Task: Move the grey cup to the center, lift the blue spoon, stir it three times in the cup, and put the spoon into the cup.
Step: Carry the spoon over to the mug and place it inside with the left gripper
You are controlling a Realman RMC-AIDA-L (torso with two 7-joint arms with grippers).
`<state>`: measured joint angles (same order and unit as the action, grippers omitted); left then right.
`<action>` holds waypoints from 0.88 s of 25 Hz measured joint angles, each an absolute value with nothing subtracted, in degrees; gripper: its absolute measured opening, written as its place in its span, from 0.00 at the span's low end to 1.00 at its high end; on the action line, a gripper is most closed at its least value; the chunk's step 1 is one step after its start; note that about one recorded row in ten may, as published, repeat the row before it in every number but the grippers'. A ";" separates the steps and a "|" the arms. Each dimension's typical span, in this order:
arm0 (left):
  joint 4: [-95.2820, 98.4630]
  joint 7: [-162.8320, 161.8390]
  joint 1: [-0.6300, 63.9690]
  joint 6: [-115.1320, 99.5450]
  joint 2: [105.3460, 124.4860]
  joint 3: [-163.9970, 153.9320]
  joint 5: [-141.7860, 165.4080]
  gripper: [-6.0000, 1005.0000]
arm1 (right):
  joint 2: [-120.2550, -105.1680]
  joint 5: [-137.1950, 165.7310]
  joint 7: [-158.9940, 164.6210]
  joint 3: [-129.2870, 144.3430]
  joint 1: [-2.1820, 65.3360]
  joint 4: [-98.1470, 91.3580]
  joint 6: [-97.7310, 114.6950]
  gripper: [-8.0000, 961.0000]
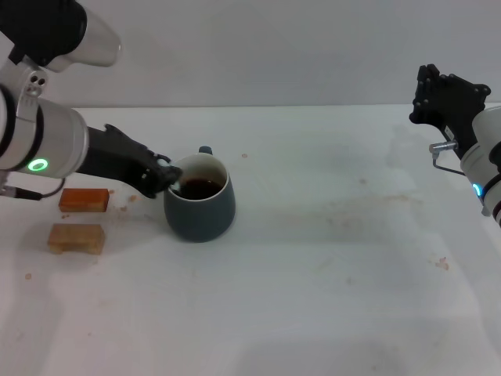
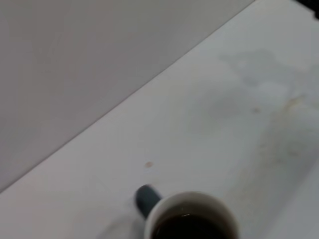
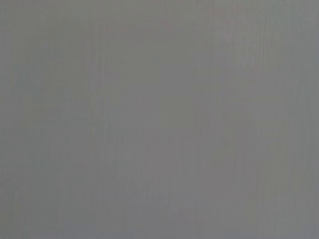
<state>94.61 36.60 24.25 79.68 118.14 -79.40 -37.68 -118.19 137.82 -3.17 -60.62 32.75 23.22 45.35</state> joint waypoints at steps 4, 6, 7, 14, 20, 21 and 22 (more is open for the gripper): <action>94.63 36.81 24.27 79.86 118.15 -79.76 -40.71 0.18 | -118.16 137.81 -3.17 -60.49 32.63 23.21 45.35 0.06; 94.51 36.95 24.49 79.03 118.18 -80.46 -41.80 0.18 | -118.15 137.81 -3.16 -60.47 32.46 23.20 45.40 0.06; 94.40 37.00 24.58 78.42 118.19 -80.96 -42.17 0.18 | -118.14 137.81 -3.16 -60.47 32.44 23.20 45.43 0.06; 92.36 37.04 24.84 70.12 118.27 -84.75 -42.58 0.18 | -118.12 137.81 -3.17 -60.46 31.97 23.31 45.55 0.06; 89.45 37.15 24.71 65.13 118.09 -84.74 -42.11 0.18 | -117.86 137.81 -3.16 -60.46 31.07 24.24 45.53 0.06; 89.24 37.16 24.59 64.72 118.06 -84.48 -41.50 0.18 | -117.79 137.81 -3.17 -60.46 30.95 24.42 45.49 0.06; 89.15 37.11 24.47 64.50 118.05 -84.28 -40.69 0.18 | -117.76 137.81 -3.17 -60.48 30.88 24.51 45.46 0.06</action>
